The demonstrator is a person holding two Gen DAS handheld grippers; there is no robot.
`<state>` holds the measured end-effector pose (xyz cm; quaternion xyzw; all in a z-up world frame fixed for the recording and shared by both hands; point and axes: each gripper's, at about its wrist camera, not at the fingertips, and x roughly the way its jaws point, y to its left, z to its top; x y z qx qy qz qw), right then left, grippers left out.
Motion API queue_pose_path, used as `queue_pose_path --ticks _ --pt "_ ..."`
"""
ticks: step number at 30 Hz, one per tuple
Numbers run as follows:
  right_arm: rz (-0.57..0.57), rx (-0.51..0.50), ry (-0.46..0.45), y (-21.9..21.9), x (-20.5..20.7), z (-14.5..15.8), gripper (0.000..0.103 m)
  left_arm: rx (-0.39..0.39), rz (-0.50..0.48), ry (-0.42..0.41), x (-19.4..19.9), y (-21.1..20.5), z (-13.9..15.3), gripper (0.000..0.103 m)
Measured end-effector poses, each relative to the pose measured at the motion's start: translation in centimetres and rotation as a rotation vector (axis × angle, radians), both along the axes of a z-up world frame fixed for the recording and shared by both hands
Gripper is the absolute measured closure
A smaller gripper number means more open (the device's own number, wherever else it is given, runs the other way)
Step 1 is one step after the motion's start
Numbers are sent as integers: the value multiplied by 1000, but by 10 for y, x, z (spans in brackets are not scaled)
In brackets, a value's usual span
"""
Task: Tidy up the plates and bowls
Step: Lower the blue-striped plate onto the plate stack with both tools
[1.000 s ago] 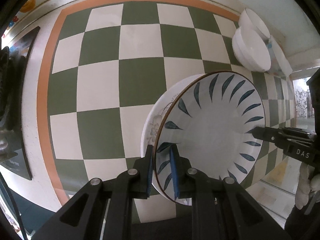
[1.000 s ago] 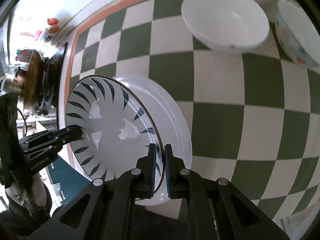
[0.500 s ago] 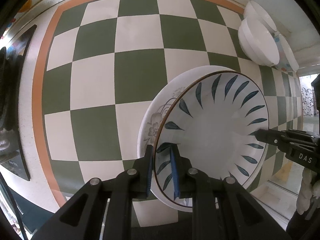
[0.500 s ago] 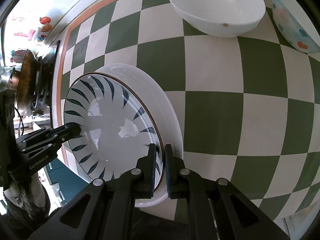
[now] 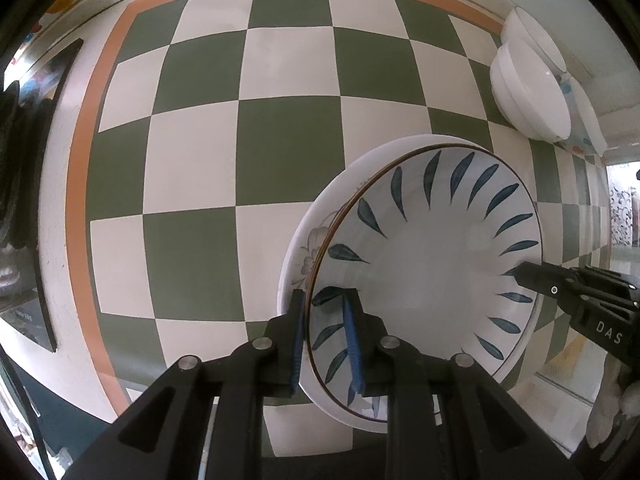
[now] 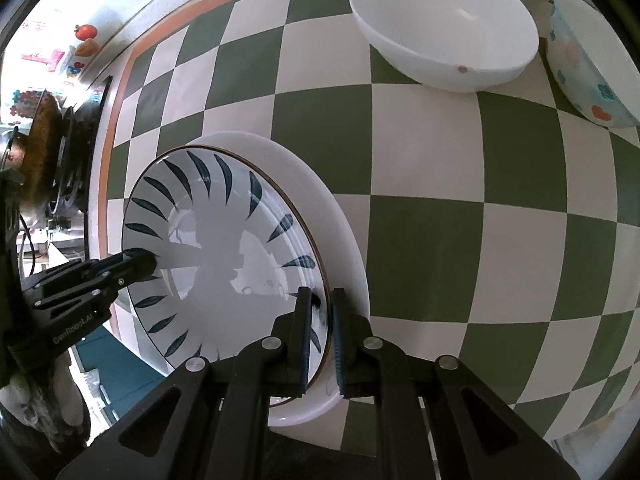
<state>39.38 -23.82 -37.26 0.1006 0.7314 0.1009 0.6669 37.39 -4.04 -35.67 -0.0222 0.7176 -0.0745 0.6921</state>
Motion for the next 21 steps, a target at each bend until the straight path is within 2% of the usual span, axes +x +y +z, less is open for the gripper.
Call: queue_pose_path --ticks 8,12,16,21 --pt "-25 -16 -1 3 -2 1 88 12 42 4 -3 1 0 84" --pt "-41 1 -2 3 -1 1 82 20 72 1 -4 3 0 83" --pt "-32 10 -11 7 -1 2 70 31 93 -8 -7 2 0 83" --pt "-20 -1 -28 12 -4 5 64 32 121 -16 -12 4 0 83"
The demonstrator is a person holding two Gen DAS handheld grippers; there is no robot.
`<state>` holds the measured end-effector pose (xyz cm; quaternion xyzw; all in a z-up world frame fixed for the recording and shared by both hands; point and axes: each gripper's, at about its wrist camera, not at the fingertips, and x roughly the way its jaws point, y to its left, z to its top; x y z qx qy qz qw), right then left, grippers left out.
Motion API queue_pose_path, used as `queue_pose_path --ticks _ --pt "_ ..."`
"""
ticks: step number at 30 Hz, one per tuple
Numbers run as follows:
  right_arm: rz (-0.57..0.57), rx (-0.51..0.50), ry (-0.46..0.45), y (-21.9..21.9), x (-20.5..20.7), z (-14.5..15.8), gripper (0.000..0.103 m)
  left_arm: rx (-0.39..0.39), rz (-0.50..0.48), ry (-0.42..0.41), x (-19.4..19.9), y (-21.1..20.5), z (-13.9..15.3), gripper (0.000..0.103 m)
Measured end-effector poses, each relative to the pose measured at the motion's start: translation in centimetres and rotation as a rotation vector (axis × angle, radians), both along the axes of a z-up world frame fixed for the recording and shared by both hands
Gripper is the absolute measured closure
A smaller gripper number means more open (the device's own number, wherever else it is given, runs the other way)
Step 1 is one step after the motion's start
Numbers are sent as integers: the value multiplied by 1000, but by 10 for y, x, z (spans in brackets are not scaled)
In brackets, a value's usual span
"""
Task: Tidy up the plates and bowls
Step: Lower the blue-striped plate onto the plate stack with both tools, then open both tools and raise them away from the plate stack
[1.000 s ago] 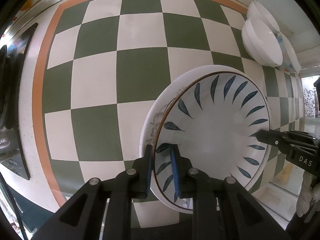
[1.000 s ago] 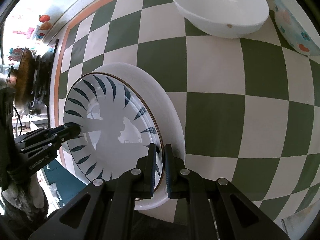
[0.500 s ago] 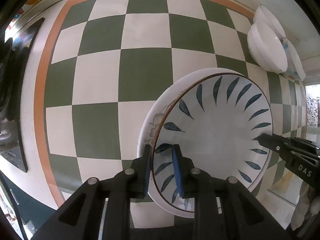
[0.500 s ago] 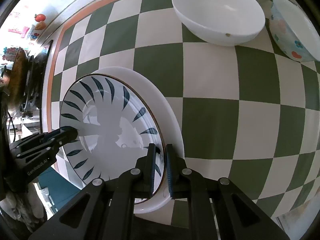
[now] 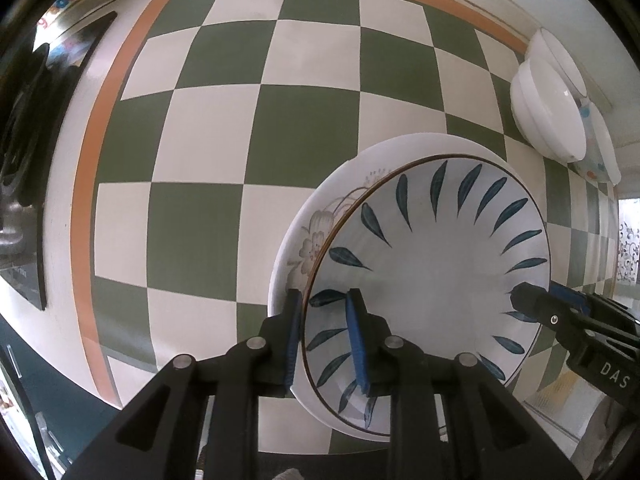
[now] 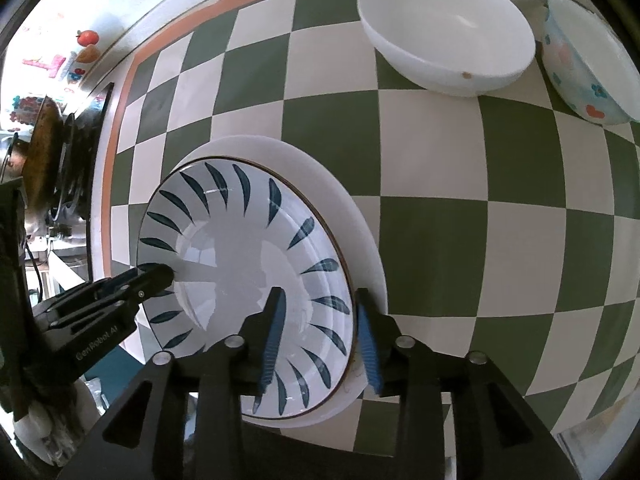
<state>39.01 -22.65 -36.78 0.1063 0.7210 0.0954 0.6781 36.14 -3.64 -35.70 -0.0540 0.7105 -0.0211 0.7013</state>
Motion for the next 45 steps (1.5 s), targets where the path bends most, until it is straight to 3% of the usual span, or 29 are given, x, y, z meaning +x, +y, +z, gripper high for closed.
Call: queue_pose_path --ticks 3,7,15,18,23,25,28,36,38,45 --pt "1 -6 -4 1 -1 1 63 8 7 -8 -3 2 2 82" --pt "-31 14 -1 -3 0 5 54 12 3 -24 -9 3 8 80" --pt "-8 -85 -67 4 -23 31 48 27 -46 -115 -26 6 36 77" --pt "-19 -109 -101 8 -44 46 47 31 -72 -170 -41 6 58 69" --pt "-47 -129 -192 13 -85 87 39 20 -99 -267 -68 9 96 28" --pt "-61 -126 -225 14 -100 103 29 15 -110 -297 -80 8 109 19" --pt "-87 -145 -278 17 -126 130 17 14 -122 -344 -94 8 131 16" --pt "-134 -213 -425 19 -175 197 13 5 -119 -435 -124 22 181 14" --pt "-144 -219 -449 20 -186 210 12 -7 -124 -434 -131 25 188 6" --pt "-165 -216 -472 20 -200 225 11 -39 -149 -434 -137 23 197 4"
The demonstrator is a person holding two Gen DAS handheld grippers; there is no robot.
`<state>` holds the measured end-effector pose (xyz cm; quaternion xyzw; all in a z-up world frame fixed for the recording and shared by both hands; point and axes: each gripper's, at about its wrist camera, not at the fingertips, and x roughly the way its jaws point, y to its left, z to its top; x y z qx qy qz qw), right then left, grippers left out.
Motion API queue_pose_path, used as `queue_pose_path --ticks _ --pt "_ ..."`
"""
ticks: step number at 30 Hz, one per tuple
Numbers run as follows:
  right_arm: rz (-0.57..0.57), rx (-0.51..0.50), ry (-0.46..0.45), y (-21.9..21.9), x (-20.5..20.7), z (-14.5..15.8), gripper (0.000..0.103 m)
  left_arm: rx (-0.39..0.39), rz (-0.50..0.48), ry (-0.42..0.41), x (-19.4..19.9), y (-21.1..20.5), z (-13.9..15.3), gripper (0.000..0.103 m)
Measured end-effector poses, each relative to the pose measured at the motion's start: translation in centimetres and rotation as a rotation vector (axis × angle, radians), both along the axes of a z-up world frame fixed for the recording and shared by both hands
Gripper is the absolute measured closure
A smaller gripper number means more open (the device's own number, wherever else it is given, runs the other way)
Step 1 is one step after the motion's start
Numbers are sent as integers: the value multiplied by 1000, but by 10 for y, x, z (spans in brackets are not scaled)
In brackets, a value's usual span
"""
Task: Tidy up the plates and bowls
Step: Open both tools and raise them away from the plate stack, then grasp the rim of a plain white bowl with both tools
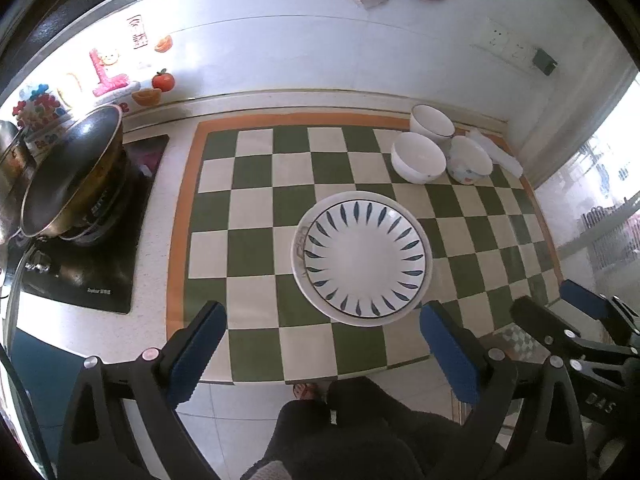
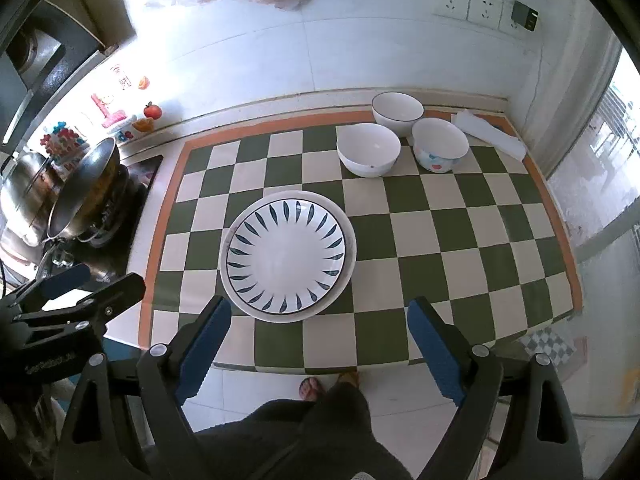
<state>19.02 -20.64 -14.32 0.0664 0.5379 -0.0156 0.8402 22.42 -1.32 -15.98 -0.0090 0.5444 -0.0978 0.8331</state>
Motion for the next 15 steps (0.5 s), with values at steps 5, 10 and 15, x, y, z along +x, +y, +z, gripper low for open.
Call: queue_pose_path --ticks 5,10,15 --pt "-20 54 21 -15 21 -12 11 -16 -7 -14 19 -12 -4 1" --pt "-49 113 30 -46 54 -25 11 -34 18 -5 65 -32 -18 1" --pt "-95 151 54 -91 109 -49 11 -21 21 11 128 -72 -36 1"
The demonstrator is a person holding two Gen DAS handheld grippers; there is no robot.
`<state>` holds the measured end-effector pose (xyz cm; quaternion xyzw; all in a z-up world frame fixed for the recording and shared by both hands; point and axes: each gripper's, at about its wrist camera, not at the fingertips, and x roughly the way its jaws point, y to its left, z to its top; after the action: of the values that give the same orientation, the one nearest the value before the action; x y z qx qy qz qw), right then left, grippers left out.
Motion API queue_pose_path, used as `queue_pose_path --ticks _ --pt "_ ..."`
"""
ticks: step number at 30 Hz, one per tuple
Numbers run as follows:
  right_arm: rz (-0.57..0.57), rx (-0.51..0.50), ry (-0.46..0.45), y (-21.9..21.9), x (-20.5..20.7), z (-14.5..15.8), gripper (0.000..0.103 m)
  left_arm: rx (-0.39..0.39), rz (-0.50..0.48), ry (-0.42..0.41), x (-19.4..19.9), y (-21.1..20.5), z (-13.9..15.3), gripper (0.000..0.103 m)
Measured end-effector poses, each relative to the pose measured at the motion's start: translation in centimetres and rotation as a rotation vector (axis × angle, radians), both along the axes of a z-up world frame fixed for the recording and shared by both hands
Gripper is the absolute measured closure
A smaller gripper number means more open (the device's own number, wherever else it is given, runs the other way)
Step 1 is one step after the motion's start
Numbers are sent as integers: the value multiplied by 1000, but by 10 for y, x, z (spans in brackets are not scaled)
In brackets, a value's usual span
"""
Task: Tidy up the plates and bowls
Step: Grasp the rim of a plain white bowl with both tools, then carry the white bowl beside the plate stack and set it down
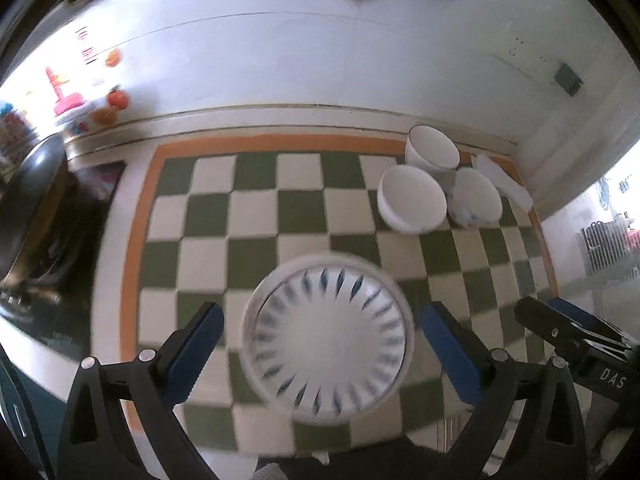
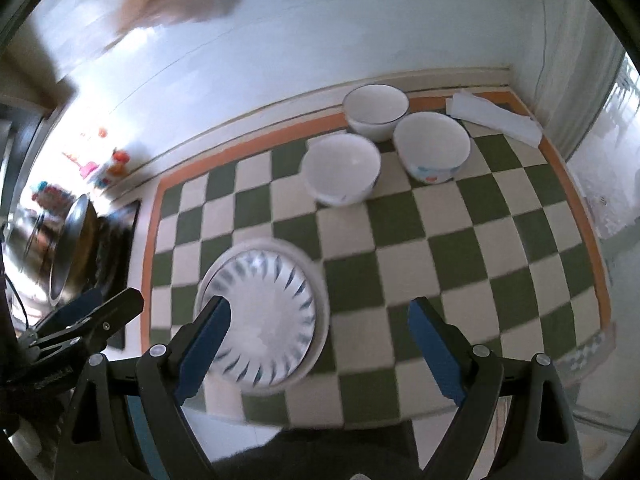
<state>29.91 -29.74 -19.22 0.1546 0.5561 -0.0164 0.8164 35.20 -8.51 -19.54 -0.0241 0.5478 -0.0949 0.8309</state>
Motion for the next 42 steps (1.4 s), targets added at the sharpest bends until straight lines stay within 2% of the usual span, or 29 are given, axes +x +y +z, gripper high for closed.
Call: queue_pose_path --ticks 6,9,12,15,17,19,20,21,22,23,24,26,33,38,42 --pt "-8 40 61 -58 84 -49 11 62 -17 57 89 -57 -39 1" --pt "20 68 108 -74 122 -79 11 59 -22 133 128 -78 -67 1" --pt "32 118 167 -86 154 -110 14 65 -10 206 160 -94 -95 8" --pt "33 181 194 -93 173 -131 21 53 0 284 184 -103 -122 23" --pt "44 205 220 -94 188 -147 31 37 -4 323 195 -109 -136 44" --pt "53 217 245 -94 195 -158 45 27 -12 357 202 -114 -147 54" --pt "56 224 254 -94 199 -164 48 24 -16 374 205 -116 -153 63" --pt "59 230 260 -94 202 -169 55 24 -19 386 206 -118 -157 67" --pt "60 230 266 -93 204 -173 65 23 -27 398 207 -120 -161 73" --pt "53 230 278 -94 207 -179 71 20 -34 409 208 -122 -166 81" --pt "51 235 287 -94 209 -183 80 20 -39 414 208 -123 -169 83" --pt "38 231 302 -95 211 -192 88 19 -57 411 206 -127 -172 88" --pt "37 221 293 -94 209 -191 90 22 -78 388 187 -133 -158 90" --pt "46 223 282 -96 194 -170 90 5 -97 369 166 -132 -135 90" --pt "54 228 278 -102 171 -151 90 -13 -116 353 134 -135 -116 90"
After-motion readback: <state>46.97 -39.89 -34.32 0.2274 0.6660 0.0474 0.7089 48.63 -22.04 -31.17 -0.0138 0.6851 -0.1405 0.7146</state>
